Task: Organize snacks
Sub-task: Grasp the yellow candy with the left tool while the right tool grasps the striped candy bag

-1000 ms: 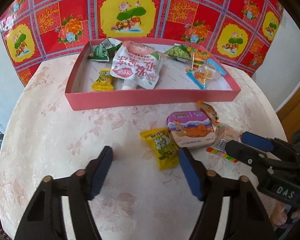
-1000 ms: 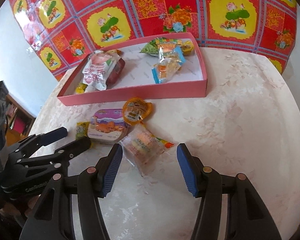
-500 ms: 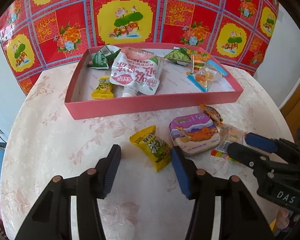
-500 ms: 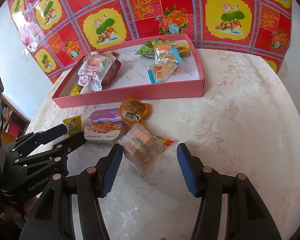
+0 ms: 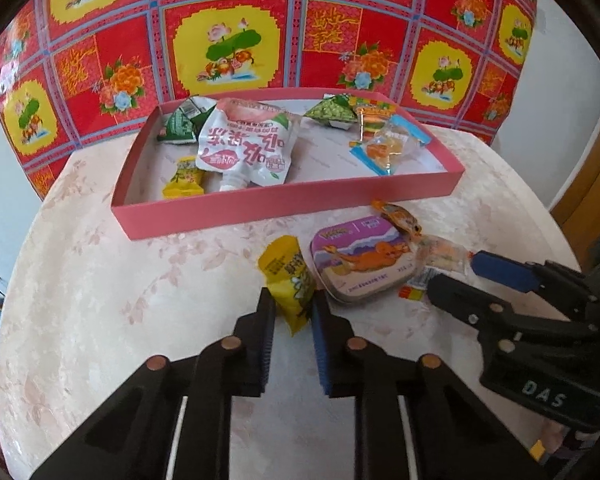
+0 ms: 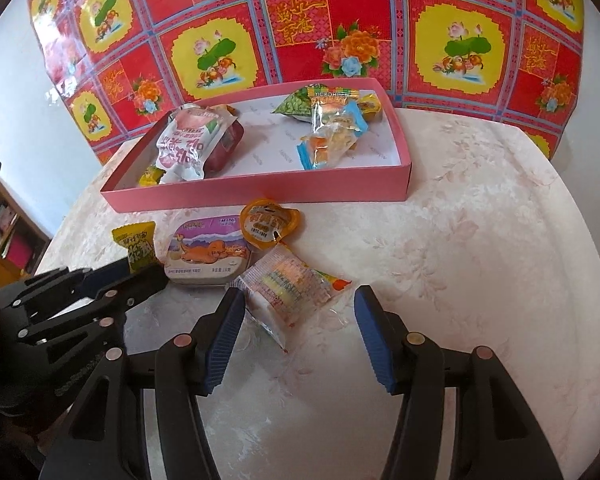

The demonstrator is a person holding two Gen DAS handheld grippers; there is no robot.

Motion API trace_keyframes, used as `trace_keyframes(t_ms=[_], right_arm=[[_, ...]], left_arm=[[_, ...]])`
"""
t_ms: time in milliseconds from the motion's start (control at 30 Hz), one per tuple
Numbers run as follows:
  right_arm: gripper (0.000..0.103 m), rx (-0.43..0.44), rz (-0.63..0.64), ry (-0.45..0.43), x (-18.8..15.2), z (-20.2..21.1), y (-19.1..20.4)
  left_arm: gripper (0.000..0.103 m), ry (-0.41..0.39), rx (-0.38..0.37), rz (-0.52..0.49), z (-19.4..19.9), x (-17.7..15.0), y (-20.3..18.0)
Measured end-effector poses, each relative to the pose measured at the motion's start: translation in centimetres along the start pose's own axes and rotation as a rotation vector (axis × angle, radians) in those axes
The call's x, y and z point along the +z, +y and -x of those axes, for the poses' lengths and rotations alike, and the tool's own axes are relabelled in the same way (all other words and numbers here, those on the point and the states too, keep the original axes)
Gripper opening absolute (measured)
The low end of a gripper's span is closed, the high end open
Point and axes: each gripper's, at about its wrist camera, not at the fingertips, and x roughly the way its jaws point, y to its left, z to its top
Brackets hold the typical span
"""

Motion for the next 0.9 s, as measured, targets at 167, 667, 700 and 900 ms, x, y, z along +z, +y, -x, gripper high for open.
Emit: trace_keyframes(t_ms=[167, 667, 700, 900], right_arm=[[0.059, -0.012, 0.009, 0.000, 0.0, 0.0, 0.2], [0.068, -0.055, 0.103, 0.004, -0.2, -0.4, 1.5], [0.068, -0.056, 0.104, 0.003, -0.3, -0.4, 1.5], [0.068, -0.078, 0.133, -0.005, -0.6, -0.5, 1.9]], left_arm=[[0.016, 0.027, -0.009, 0.042, 0.4, -0.2, 0.4], [0.016, 0.011, 0.010, 0.070, 3.0, -0.2, 1.0], [0.016, 0.007, 0.010, 0.070, 3.2, -0.2, 1.0], [0.016, 0.001, 0.014, 0.072, 3.8, -0.6, 1.0]])
